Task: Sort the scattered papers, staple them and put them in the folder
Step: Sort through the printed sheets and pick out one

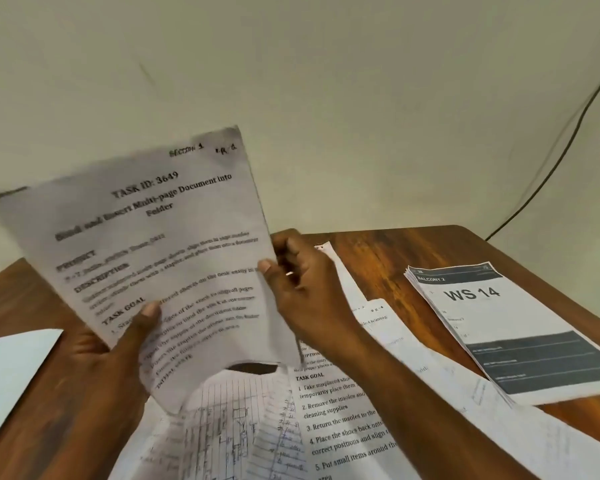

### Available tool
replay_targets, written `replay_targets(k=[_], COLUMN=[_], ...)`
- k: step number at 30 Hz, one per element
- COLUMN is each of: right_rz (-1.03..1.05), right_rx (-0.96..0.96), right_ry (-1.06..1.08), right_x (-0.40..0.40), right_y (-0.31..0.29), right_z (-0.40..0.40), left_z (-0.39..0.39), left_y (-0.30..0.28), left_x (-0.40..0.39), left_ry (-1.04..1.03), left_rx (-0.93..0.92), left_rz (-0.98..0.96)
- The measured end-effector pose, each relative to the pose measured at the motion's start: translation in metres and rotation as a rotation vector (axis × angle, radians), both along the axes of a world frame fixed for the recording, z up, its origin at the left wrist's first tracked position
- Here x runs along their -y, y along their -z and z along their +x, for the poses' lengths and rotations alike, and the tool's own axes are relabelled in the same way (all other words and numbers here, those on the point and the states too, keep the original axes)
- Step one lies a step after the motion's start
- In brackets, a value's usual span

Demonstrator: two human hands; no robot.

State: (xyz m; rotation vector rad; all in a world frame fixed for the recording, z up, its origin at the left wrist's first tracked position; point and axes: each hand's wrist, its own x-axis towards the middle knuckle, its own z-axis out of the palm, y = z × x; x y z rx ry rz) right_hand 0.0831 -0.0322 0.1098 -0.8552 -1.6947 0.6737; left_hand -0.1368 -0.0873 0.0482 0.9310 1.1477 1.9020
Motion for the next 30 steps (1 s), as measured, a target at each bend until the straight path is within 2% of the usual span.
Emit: replay_targets(k=[2,5,8,11,14,16,19,22,25,30], right_rz=[0.017,-0.048,-0.087,-0.193,-0.368,-0.345,-0.234,-0.343,-0.383,-0.399], right_rx=[0.037,0.089,0.181,0.249,0.167,0.181,0.457,0.645,0.601,0.536], right_ry=[-0.033,-0.047,-0.010,-0.046,-0.109,0.034,0.360,0.606,0.678,0.655], right_x=[0.007,0.010,0.003,-0.004,-0.022,-0.041,-0.068,-0.087,-0.096,-0.097], right_y=[0.008,0.023,0.035,0.037,0.030,0.033,0.056,0.079,0.090,0.096], right_z=[-0.011,-0.021,-0.021,-0.016,0.003,0.025,0.063,0.099,0.118,0.116], left_z=[-0.004,-0.004,-0.002,0.000,-0.004,-0.009,-0.018,-0.021,-0.020,-0.018], left_y=[-0.001,-0.004,0.009,0.011,0.008,0.011,0.019,0.025,0.027,0.029], left_x=[0.005,0.008,-0.005,-0.010,-0.009,-0.010,-0.016,-0.020,-0.022,-0.022], left_ry=[-0.088,-0.146,-0.112,-0.095,-0.121,-0.129,-0.101,-0.051,-0.014,0.022], left_rx=[-0.115,-0.303,-0.163,-0.145,-0.119,-0.082,-0.012,0.014,-0.015,-0.014], left_rz=[0.032,-0.039,-0.065,-0.092,-0.071,-0.061,-0.088,-0.140,-0.203,-0.268])
